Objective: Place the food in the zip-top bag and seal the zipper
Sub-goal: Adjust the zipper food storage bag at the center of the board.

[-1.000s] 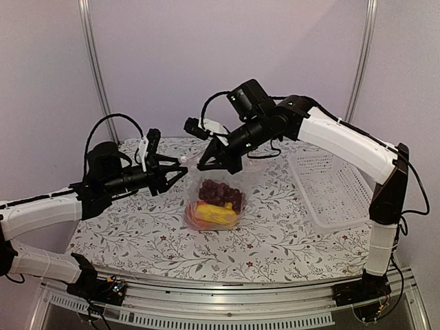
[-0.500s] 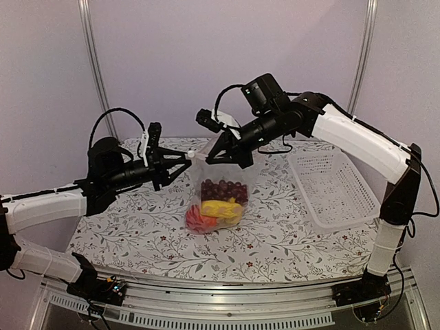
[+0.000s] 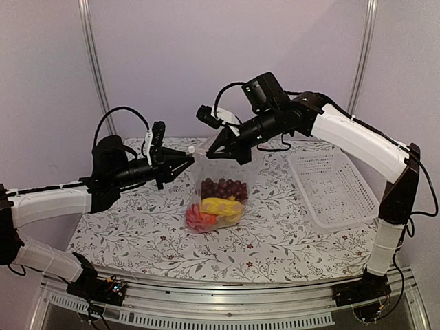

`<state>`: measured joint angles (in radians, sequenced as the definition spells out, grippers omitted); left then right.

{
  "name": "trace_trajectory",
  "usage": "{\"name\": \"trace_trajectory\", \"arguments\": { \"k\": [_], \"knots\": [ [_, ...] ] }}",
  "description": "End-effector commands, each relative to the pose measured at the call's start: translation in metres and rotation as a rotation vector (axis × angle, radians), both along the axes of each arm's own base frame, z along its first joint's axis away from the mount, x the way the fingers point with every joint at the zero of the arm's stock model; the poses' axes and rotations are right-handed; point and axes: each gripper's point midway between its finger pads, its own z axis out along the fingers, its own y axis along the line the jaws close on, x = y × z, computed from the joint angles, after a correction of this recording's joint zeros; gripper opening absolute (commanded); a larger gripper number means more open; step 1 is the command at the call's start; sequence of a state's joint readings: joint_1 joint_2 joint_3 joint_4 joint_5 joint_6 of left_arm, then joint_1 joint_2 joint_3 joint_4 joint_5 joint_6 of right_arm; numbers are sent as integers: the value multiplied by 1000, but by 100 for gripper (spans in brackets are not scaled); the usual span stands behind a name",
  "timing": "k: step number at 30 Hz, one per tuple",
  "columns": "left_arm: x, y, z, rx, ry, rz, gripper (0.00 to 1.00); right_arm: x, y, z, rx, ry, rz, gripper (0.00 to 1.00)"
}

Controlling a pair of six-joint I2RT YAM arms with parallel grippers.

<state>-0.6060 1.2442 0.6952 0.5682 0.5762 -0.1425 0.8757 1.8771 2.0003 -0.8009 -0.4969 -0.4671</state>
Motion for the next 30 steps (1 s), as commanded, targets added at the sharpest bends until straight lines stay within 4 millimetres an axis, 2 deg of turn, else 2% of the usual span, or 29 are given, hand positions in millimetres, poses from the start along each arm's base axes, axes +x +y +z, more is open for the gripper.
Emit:
{"name": "trace_trajectory", "arguments": {
  "k": [1, 9, 19, 25, 27, 30],
  "knots": [
    [1, 0, 11, -29, -31, -12, 17, 16, 7, -3, 6, -5, -41, 0],
    [4, -2, 8, -29, -28, -11, 12, 22, 12, -4, 7, 0, -52, 0],
    [10, -2, 3, -26, -14, 17, 15, 20, 13, -6, 7, 10, -45, 0],
    [13, -2, 6, -39, -17, 28, 0, 22, 13, -7, 4, 11, -49, 0],
    [15, -1, 10, -39, -21, 42, 0, 24, 11, -7, -1, 5, -59, 3],
    [16, -2, 19, -7, -14, 40, 0, 33, 1, 3, 4, -11, -89, 16]
  ]
}}
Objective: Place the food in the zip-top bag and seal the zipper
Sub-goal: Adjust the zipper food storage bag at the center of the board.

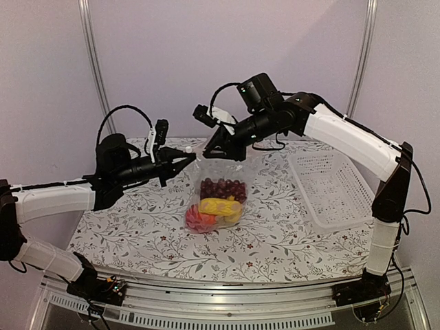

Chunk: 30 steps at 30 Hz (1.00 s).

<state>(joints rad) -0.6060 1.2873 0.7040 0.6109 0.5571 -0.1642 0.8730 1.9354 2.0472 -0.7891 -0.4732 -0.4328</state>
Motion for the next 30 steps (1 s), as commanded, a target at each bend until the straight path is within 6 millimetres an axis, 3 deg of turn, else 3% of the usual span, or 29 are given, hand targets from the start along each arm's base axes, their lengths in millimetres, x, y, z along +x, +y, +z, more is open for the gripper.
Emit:
{"name": "trace_trajectory", "arguments": {
  "k": [1, 5, 9, 13, 18, 19, 25, 30],
  "knots": [
    [6, 1, 26, 16, -25, 15, 0, 23, -14, 14, 5, -43, -70, 20],
    [3, -8, 42, 57, -7, -43, 0, 51, -42, 16, -45, -148, -182, 26],
    [8, -19, 64, 75, -25, -65, 0, 70, -78, 26, -25, -104, -240, 35],
    [28, -32, 74, 111, -13, -59, 0, 61, -109, 51, 47, -69, -206, 44],
    [44, -67, 71, 155, 25, -138, 0, 49, -144, 77, 82, -188, -239, 51],
    [43, -75, 80, 146, 9, -160, 0, 47, -148, 77, 84, -191, -243, 52],
    [24, -110, 74, 179, 0, -250, 0, 25, -154, 91, 126, -199, -201, 54],
    [18, -117, 44, 231, 38, -264, 0, 15, -148, 98, 167, -192, -137, 59]
  ]
}}
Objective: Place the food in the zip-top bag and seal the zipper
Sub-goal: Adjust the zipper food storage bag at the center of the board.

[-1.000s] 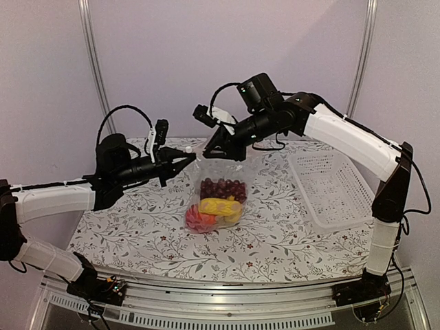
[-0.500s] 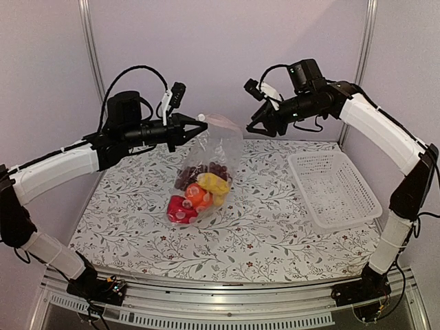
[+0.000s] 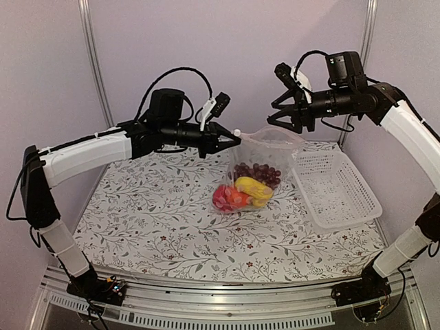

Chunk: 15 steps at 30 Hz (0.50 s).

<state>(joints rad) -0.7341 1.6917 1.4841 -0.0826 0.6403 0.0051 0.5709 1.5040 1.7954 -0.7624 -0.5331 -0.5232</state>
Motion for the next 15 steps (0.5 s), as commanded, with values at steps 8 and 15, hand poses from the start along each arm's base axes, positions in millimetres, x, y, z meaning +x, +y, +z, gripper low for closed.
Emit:
{"name": "trace_trajectory", "arguments": {
  "k": [8, 15],
  "knots": [
    [-13, 6, -33, 66, -20, 5, 0, -24, 31, -36, -2, 144, 202, 58],
    [-22, 13, -38, 54, -34, 1, 0, -36, 56, -59, -67, 145, 204, 57]
  ]
}}
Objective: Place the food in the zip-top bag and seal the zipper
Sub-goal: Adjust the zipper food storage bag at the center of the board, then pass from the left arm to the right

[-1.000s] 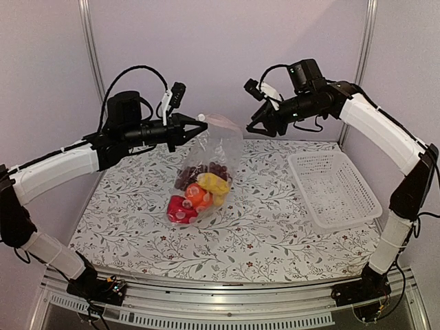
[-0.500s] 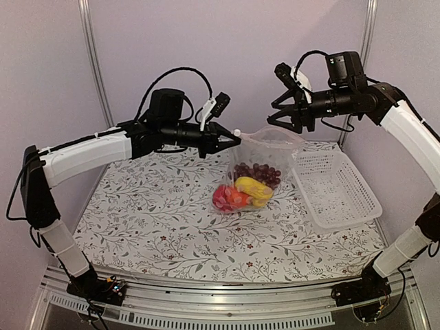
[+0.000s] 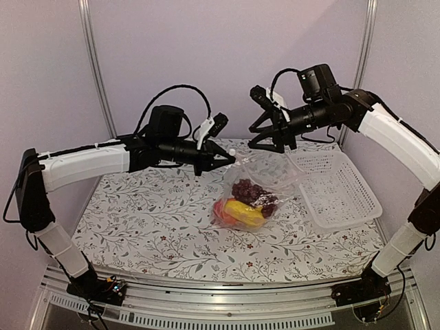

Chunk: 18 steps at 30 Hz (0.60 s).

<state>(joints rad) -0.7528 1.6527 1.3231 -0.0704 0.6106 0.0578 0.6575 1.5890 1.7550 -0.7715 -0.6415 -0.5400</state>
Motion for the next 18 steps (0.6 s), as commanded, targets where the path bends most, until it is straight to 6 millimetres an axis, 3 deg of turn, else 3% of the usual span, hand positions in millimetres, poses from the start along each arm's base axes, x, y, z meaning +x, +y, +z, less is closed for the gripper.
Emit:
{"name": "trace_trajectory", "arguments": {
  "k": [1, 8, 18],
  "knots": [
    [-5, 5, 13, -38, -55, 6, 0, -9, 13, -14, -37, 17, 18, 57],
    [-11, 7, 25, -117, -77, 4, 0, -7, 25, -32, -95, 1, 9, 53],
    [-19, 13, 39, -205, -122, 1, 0, 1, 41, -30, -101, -2, -11, 48]
  ]
}}
